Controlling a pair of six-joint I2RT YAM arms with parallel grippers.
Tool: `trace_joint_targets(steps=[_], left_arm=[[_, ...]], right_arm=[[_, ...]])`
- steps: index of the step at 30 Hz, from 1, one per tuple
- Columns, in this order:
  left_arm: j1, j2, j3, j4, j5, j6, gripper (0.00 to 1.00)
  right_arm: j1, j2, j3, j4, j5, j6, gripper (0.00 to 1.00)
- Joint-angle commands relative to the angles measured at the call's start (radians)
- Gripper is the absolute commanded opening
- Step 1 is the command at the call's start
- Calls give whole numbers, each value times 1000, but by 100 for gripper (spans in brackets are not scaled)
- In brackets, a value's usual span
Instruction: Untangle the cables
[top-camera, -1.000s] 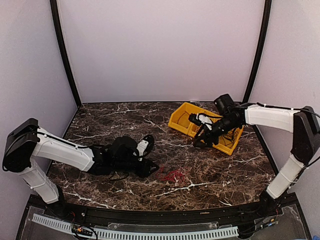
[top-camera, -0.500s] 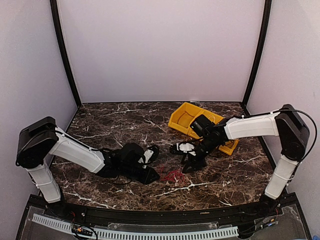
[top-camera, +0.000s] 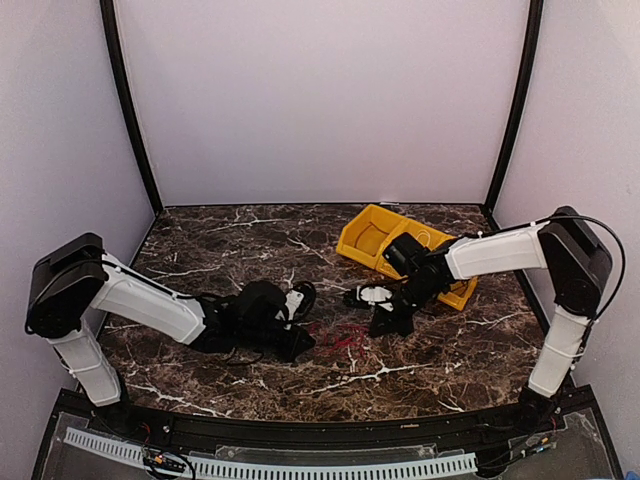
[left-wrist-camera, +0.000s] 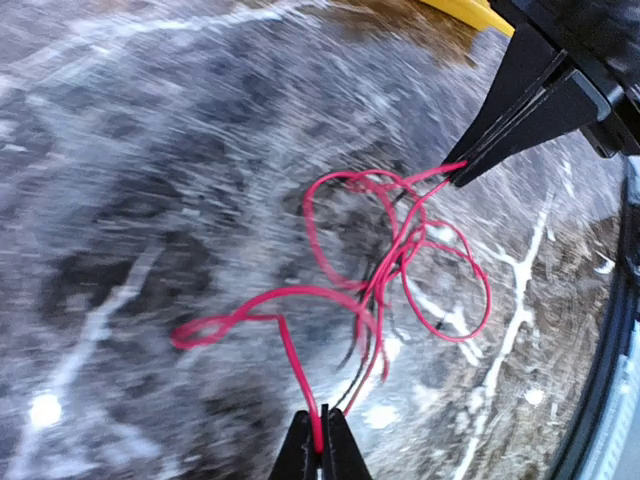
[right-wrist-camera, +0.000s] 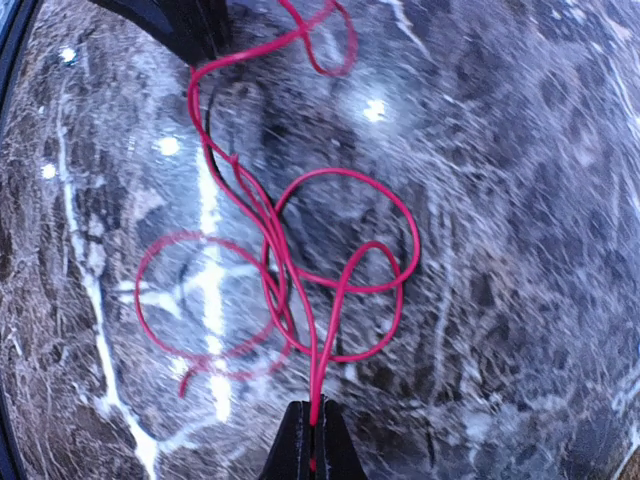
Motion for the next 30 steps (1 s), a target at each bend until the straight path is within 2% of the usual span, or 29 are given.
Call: trace_joint_targets(steps=[1,8,14,19,22,25,27,30], left_arm=[[30,-205,-33,-152,-228,53,0],[125,-585,-113,-266,-467,110,0],[140,-728,-56,-366,-625,167,0],[146,-837,67,-451,-810,333,0],[154,-891,179,-458,-858,446,0],[157,-870,278,-497,-875,523,0],[157,-850,327,-543,-845,501,0],[157,-834,318,-572,-776,437,0]], right_arm=[[-92,-43,-28,37,22,33,0],[-200,-44,-23,39,7,66,0],[-210,-14,-14,24,17,72,0],[-211,1,-14,18,21,71,0],[-211,16,-7,10,23,70,0],[-211,38,6,-5,26,73,7],[-211,45,12,-12,24,73,8],[-211,40,12,-12,24,73,8]])
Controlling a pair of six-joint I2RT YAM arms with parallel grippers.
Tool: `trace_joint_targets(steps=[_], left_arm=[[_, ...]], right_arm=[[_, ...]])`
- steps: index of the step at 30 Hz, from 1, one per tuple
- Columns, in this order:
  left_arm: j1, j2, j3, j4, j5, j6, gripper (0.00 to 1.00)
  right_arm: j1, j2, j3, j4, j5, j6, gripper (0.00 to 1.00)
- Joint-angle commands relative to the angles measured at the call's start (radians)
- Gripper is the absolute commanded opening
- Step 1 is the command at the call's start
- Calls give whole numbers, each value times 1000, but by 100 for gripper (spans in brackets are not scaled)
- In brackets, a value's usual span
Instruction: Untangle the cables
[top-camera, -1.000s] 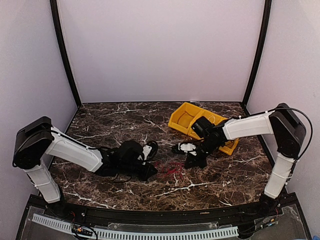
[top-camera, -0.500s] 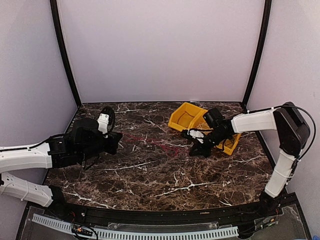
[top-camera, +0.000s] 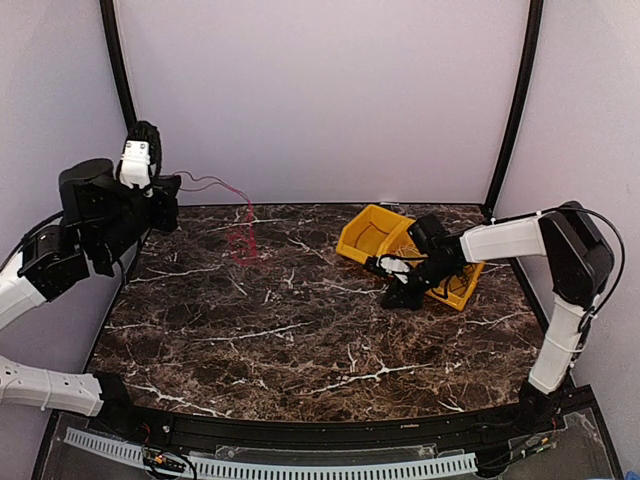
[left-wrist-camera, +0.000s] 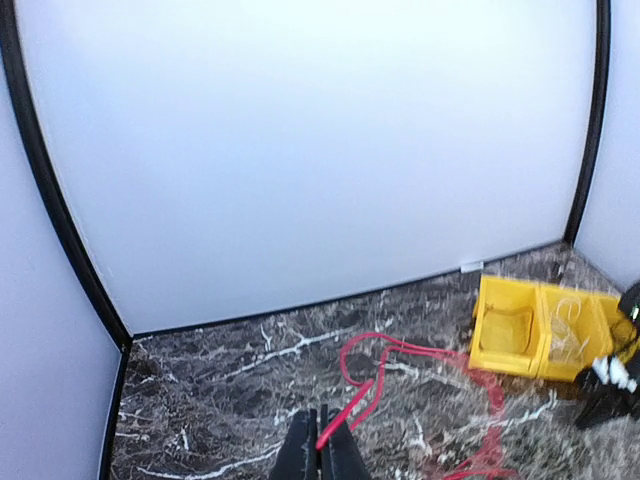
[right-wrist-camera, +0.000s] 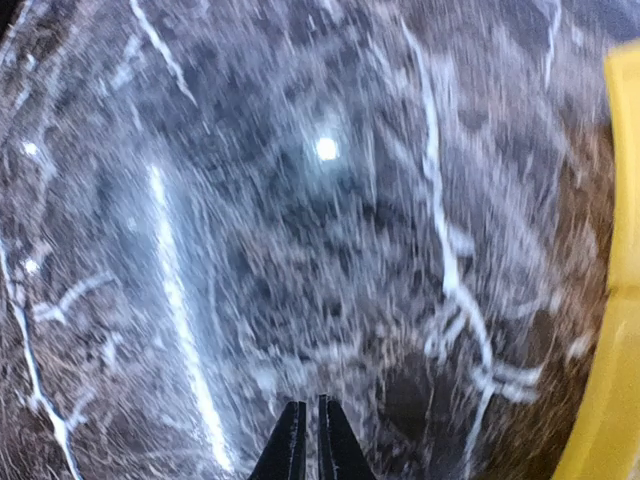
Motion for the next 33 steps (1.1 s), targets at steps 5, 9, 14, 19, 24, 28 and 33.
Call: trace_joint_targets(steps=[5,9,14,19,24,28,33], left_arm=[[8,7,-74,-5,96,-105,0],[7,53,-128,24,275,-153,0],[7,102,-191,94,438,-209,0],[7,138,-247,177,536,-237,0],[7,193,-282,248,602,-264,0],[8,221,-307,309,635,-295,0],[6,233,-325,378,730,-327,0]], right_arm=[[-18,27,-32,-124,97,8,9],[-18,6,-16,-131,60,14,16],[-18,-75,42,-127,19,46,27],[-24,-165,133,-82,-21,122,48],[-38,-118,275,-61,-326,231,99],[3,-34,390,-113,-484,233,99],[116,-6,429,-66,-407,265,87]])
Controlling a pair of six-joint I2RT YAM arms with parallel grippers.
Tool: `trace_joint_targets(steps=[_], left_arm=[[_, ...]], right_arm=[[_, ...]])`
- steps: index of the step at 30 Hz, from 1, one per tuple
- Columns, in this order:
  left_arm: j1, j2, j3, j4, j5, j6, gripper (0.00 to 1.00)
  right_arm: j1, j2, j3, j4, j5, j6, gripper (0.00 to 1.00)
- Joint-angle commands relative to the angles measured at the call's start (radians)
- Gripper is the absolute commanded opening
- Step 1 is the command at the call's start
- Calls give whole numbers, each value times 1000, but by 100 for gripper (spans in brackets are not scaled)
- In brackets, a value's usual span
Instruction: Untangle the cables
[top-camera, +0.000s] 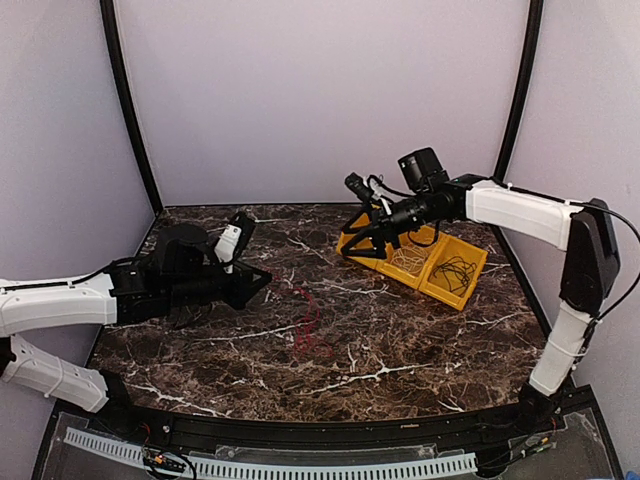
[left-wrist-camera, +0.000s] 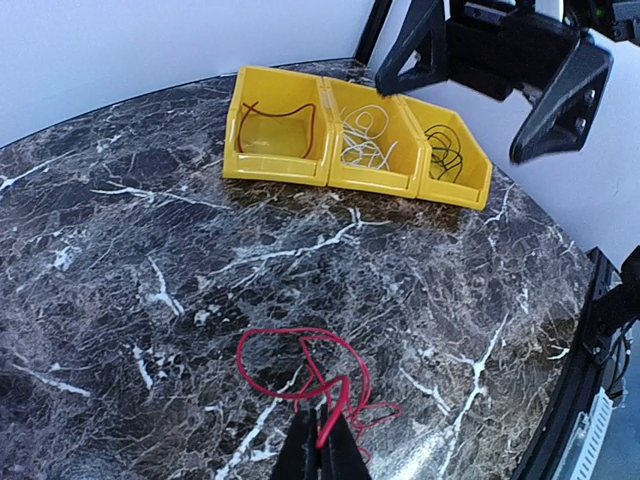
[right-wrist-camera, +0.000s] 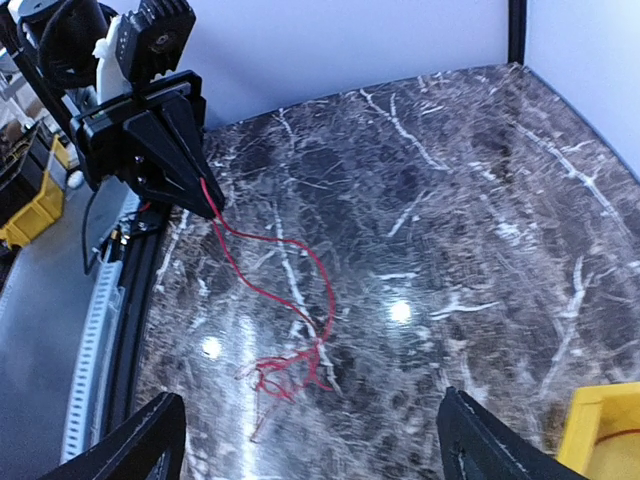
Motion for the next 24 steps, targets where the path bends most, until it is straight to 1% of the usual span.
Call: trace_joint_targets(steps=[1,4,11,13,16,20,22,24], left_arm=[[-1,-2,-22,135,116,-46,0],[-1,15,-19,171,166,-57,0],[-1,51,-6,212,268,-72,0],[-2,56,-6,214,278,-77,0],[-2,56,-7,217,282,-81,0],[-2,56,-7,221,285,-87,0],[-3,55,-7,223,287,-87,0],[-2,56,-6,223,287,-87,0]], right_arm=[[103,53,65,1,-40,43,83],[146,114,123,-44,-33,25,76],[216,186,209,-58,-1,29,71],[223,200,223,-63,-9,29,66],[227,212,226,-76,-36,28,61],[238,220,218,-99,-61,2,58],[244,223,217,-107,-67,-4,53],[245,226,217,-113,-78,-6,51]])
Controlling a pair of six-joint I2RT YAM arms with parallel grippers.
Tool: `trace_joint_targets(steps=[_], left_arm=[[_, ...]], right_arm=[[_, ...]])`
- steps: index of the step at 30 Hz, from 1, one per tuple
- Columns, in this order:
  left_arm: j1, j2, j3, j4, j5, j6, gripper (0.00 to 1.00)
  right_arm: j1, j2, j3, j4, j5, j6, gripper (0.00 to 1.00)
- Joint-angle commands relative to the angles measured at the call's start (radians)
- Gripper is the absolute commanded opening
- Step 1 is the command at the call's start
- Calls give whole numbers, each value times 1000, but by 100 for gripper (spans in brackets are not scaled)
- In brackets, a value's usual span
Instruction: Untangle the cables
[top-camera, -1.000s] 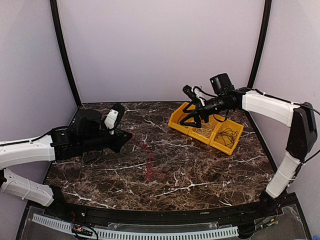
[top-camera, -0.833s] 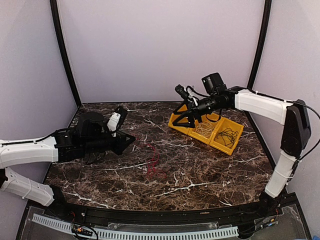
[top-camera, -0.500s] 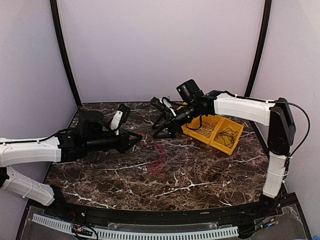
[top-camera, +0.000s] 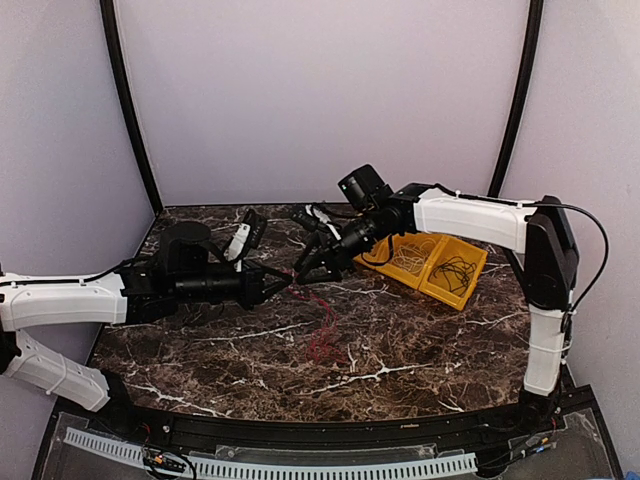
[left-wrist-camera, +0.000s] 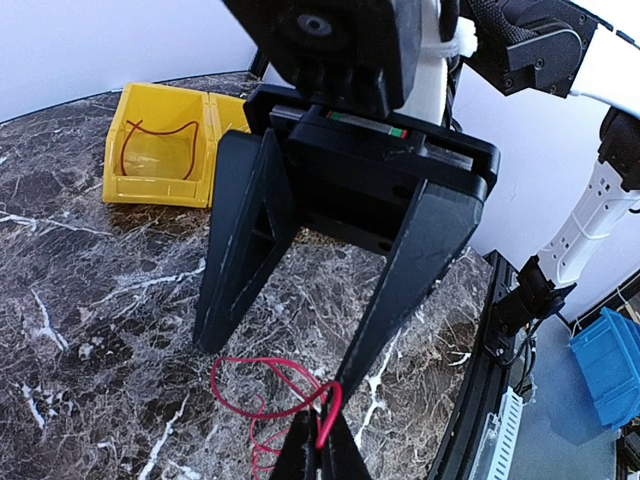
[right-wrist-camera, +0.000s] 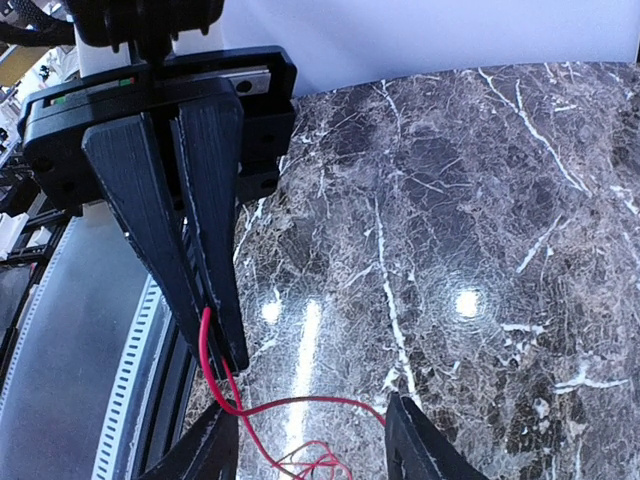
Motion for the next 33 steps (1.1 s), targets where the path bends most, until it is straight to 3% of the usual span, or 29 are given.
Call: trace_joint_targets(steps=[1,6,12,14,25,29,33], left_arm=[[-2,-6,4,33,20,-9,0],[-3,-1,6,35,25,-12,0],[-3,5,5,43,26,-13,0],[-3,11,4,46,16,-17,0],[-4,56,10,21,-106,-13,1],[-5,84,12,33,-180,-29,7],[-4,117,-11,162,-206,-85,18]], right_arm=[[16,12,19,-27,-50,-21,52],[19,4,9,-37,-93,-41,52],[19,4,18,-25,-73,-16,5],[20,-6,17,-8,-37,10,0],[19,-140,-47,-1,46,-19,0],[20,-189,-61,-1,38,-6,0],[23,-209,-48,-14,8,9,0]])
